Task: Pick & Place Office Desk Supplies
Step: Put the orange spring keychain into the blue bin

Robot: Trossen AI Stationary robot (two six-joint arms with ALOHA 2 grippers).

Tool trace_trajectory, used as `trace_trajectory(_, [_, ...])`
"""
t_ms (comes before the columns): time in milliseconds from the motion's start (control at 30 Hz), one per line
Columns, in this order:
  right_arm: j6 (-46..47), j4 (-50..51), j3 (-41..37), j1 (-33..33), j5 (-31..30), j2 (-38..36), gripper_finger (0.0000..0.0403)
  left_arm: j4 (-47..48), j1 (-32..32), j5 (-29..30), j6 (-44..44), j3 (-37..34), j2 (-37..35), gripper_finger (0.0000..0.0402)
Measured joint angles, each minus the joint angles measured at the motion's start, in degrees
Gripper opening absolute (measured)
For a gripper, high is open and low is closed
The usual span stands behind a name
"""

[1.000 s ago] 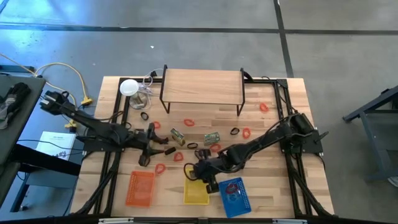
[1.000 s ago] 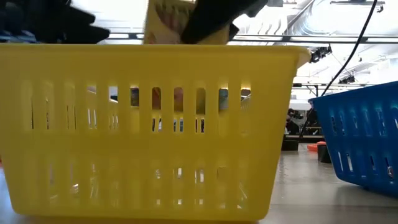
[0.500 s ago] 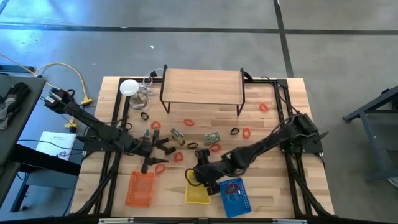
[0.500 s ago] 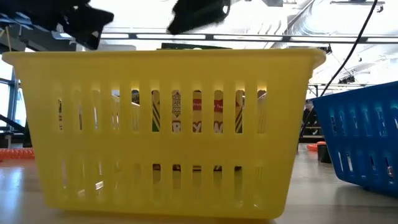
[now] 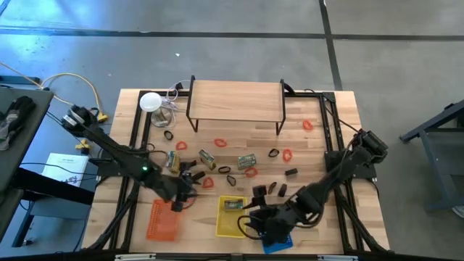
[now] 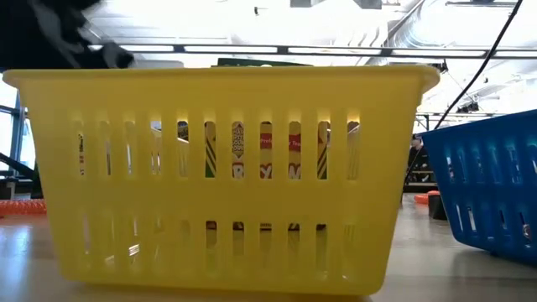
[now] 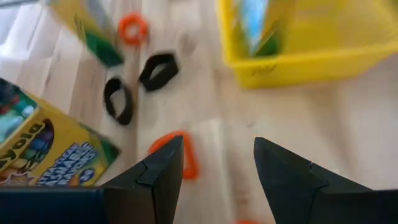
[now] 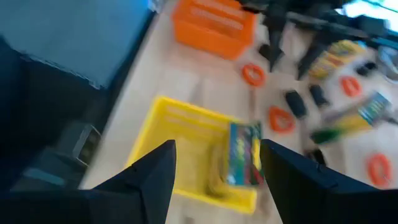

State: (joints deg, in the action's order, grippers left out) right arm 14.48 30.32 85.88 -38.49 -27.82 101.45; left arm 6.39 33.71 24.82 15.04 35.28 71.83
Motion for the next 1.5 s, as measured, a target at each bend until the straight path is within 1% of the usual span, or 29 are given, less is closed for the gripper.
trace_trajectory(33, [1.1, 0.5, 0.0, -0.6, -0.9, 0.0, 0.0221, 0.1, -0.8, 0.0, -1.6, 0.0, 1.6, 0.0188])
trace_trajectory(167, [3.8, 0.8, 0.0, -2.5, -1.2, 0.1, 0.0220, -0.5, -3.5, -0.3, -10.7, 0.0, 7.8, 0.0188])
trace_trajectory(267, [4.9, 1.2, 0.0, -3.4, -1.2, 0.1, 0.0220, -4.3, -5.4, -0.7, -12.0, 0.0, 10.8, 0.0188])
trace_trajectory(400, [4.9, 2.5, 0.0, -3.4, -1.3, 0.1, 0.0220, -8.4, -6.7, -1.2, -13.4, 0.0, 12.0, 0.0188])
trace_trajectory(500, [5.0, 2.9, -0.2, -3.4, -1.3, 0.1, 0.0220, -9.0, -7.7, -3.3, -12.6, 0.0, 12.4, 0.0188])
trace_trajectory(633, [6.8, 3.0, -0.3, -2.8, -0.2, 0.2, 0.0220, -8.9, -11.1, -10.4, -10.2, 0.0, 13.5, 0.0188])
trace_trajectory(700, [7.9, 3.0, -0.3, -2.8, -0.3, 0.2, 0.0220, -8.6, -12.7, -12.8, -9.4, -0.1, 14.2, 0.0188])
trace_trajectory(867, [8.0, 2.8, -0.3, -2.8, -0.5, 0.2, 0.0220, -10.7, -14.5, -14.0, -8.6, 0.1, 17.7, 0.0188])
trace_trajectory(1067, [7.8, 2.9, -0.3, -2.8, -0.5, 0.2, 0.0220, -11.0, -14.9, -14.2, -7.9, 0.2, 21.4, 0.0186])
trace_trajectory(1200, [7.8, 2.9, -0.3, -2.8, -0.4, 0.2, 0.0220, -10.2, -14.9, -14.0, -7.7, 0.2, 21.6, 0.0163])
trace_trajectory(1367, [7.8, 2.9, -0.3, -2.8, -0.3, 0.2, 0.0220, -7.6, -14.8, -13.4, -7.1, 0.1, 21.7, 0.0106])
trace_trajectory(1500, [7.8, 2.9, -0.3, -2.8, -0.2, 0.2, 0.0220, -6.7, -13.4, -12.7, -6.0, 0.1, 21.8, 0.0061])
